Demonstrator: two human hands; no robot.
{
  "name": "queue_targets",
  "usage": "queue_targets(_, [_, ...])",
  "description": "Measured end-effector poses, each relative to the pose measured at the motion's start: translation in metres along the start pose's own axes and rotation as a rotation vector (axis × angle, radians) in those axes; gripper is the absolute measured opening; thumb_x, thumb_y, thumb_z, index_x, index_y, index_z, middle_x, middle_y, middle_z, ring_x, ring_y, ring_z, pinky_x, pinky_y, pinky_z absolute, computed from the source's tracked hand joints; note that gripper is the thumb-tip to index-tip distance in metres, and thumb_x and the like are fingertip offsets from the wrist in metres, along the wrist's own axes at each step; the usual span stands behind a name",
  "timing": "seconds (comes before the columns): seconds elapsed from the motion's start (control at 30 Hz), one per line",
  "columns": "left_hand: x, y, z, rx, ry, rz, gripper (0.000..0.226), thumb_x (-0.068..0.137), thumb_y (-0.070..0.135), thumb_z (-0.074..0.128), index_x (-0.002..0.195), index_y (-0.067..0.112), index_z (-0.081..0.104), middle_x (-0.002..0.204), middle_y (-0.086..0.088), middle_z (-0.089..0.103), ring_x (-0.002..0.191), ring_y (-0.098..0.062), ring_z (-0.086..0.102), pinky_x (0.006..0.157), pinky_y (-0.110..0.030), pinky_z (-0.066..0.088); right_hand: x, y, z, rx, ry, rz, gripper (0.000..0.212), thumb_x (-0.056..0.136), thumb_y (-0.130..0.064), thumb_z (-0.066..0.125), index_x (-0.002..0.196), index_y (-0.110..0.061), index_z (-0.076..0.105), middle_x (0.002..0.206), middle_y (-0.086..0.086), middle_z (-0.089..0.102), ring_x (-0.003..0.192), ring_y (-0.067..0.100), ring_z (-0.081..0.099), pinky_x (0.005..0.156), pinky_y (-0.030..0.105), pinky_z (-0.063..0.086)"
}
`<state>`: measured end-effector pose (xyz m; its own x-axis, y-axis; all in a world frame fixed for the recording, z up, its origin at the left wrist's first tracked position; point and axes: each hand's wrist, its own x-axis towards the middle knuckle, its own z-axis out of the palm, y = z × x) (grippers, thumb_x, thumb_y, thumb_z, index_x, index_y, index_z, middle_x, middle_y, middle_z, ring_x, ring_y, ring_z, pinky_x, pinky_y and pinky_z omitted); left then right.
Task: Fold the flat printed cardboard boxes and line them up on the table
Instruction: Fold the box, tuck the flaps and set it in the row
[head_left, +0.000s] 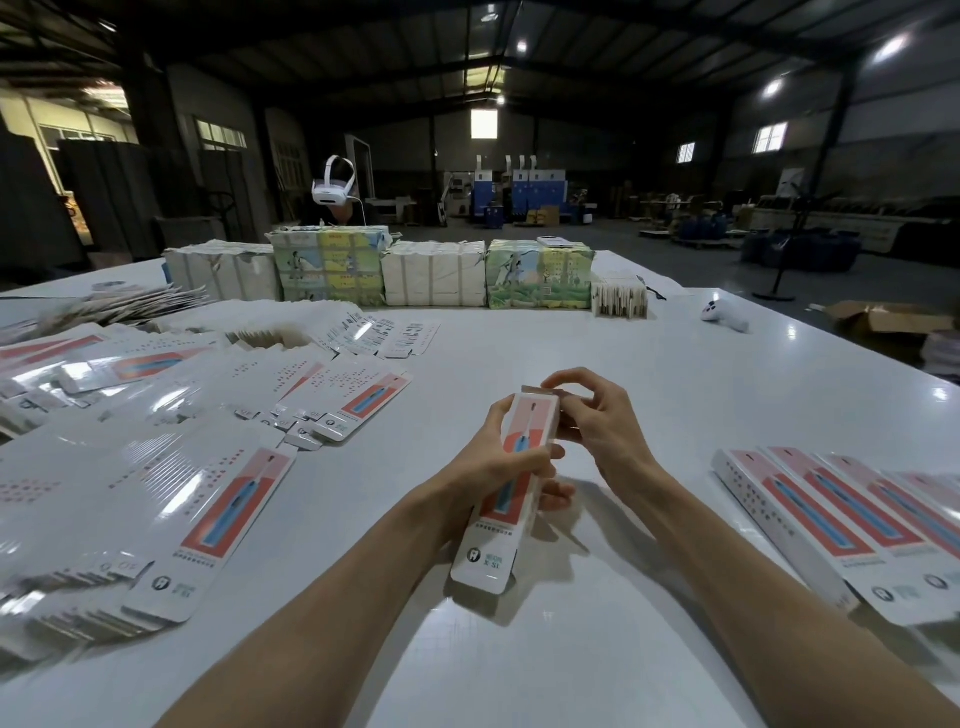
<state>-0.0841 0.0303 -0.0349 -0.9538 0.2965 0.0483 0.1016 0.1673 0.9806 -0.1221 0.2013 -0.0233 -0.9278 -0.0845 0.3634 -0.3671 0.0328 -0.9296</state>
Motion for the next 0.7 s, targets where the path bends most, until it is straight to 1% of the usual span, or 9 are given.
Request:
queue_targets(0.1, [0.000, 0.000, -0.001, 0.055, 0.009, -0.001, 0.093, 0.074, 0.035, 0.078, 0.152, 0.040, 0.026, 0.122, -0.006, 0.066, 0.096, -0.019, 0.077, 0.074, -0.029, 0.063, 0.001, -0.003, -0.001, 0.087, -0.039, 0.069, 0.014, 0.105, -0.013, 0.056, 0.107, -0.008, 0.069, 0.095, 0.009, 0.078, 0.095, 0.033, 0.078, 0.077, 0.039, 0.065])
queue_targets(0.13, [0.000, -0.001, -0.001, 0.069, 0.006, -0.005, 0.094, 0.074, 0.035, 0.078, 0.152, 0.041, 0.025, 0.123, -0.006, 0.066, 0.094, -0.018, 0.078, 0.074, -0.029, 0.063, 0.001, -0.005, -0.001, 0.131, -0.037, 0.106, 0.019, 0.105, -0.021, 0.058, 0.105, -0.005, 0.069, 0.097, 0.011, 0.077, 0.096, 0.034, 0.078, 0.077, 0.039, 0.064])
queue_targets(0.2, [0.001, -0.002, -0.001, 0.070, -0.014, -0.018, 0.093, 0.076, 0.034, 0.078, 0.151, 0.043, 0.024, 0.129, -0.008, 0.064, 0.097, -0.025, 0.078, 0.081, -0.037, 0.065, 0.002, -0.008, -0.001, 0.196, -0.012, 0.172, 0.031, 0.104, -0.032, 0.063, 0.104, -0.001, 0.067, 0.097, 0.013, 0.078, 0.093, 0.035, 0.078, 0.073, 0.038, 0.064])
queue_targets(0.27, [0.001, -0.003, -0.002, 0.082, -0.017, -0.028, 0.093, 0.076, 0.033, 0.079, 0.151, 0.042, 0.024, 0.131, -0.011, 0.062, 0.099, -0.031, 0.077, 0.089, -0.046, 0.064, 0.003, -0.009, -0.003, 0.213, -0.001, 0.209, 0.027, 0.101, -0.027, 0.069, 0.102, 0.000, 0.067, 0.094, 0.013, 0.079, 0.092, 0.037, 0.078, 0.069, 0.039, 0.064])
queue_targets(0.3, [0.001, -0.003, -0.003, 0.083, -0.021, -0.032, 0.094, 0.076, 0.032, 0.079, 0.151, 0.043, 0.024, 0.130, -0.012, 0.062, 0.098, -0.033, 0.077, 0.089, -0.047, 0.064, 0.002, -0.009, -0.004, 0.219, -0.005, 0.226, 0.022, 0.100, -0.023, 0.071, 0.102, -0.001, 0.067, 0.094, 0.013, 0.078, 0.093, 0.038, 0.078, 0.069, 0.040, 0.064])
queue_targets(0.43, [0.001, -0.003, -0.002, 0.034, -0.062, -0.029, 0.092, 0.084, 0.020, 0.080, 0.149, 0.046, 0.020, 0.128, -0.015, 0.060, 0.086, -0.032, 0.079, 0.076, -0.038, 0.065, 0.004, -0.012, -0.008, 0.268, 0.001, 0.290, 0.014, 0.098, -0.012, 0.072, 0.103, 0.001, 0.068, 0.091, 0.016, 0.075, 0.089, 0.038, 0.078, 0.066, 0.037, 0.064])
queue_targets(0.53, [0.001, -0.003, -0.003, 0.075, -0.040, -0.014, 0.095, 0.090, 0.014, 0.079, 0.148, 0.051, 0.014, 0.129, -0.014, 0.056, 0.080, -0.026, 0.079, 0.069, -0.027, 0.062, 0.004, -0.012, -0.009, 0.286, -0.005, 0.314, 0.014, 0.098, -0.008, 0.070, 0.108, 0.001, 0.072, 0.094, 0.017, 0.077, 0.091, 0.036, 0.078, 0.066, 0.037, 0.064])
queue_targets(0.6, [0.001, -0.001, -0.002, 0.106, -0.027, 0.008, 0.099, 0.087, 0.018, 0.081, 0.148, 0.054, 0.013, 0.130, -0.012, 0.055, 0.084, -0.024, 0.078, 0.068, -0.025, 0.061, 0.004, -0.011, -0.010, 0.279, -0.021, 0.317, 0.014, 0.099, -0.007, 0.066, 0.105, -0.002, 0.078, 0.099, 0.018, 0.078, 0.095, 0.035, 0.078, 0.067, 0.037, 0.064])
queue_targets(0.7, [0.001, 0.001, 0.000, 0.121, -0.026, 0.017, 0.105, 0.075, 0.029, 0.081, 0.150, 0.056, 0.013, 0.133, -0.013, 0.054, 0.098, -0.029, 0.074, 0.071, -0.026, 0.062, 0.005, -0.011, -0.012, 0.274, -0.044, 0.320, 0.018, 0.099, -0.005, 0.064, 0.098, -0.003, 0.082, 0.103, 0.020, 0.078, 0.094, 0.033, 0.078, 0.066, 0.035, 0.063])
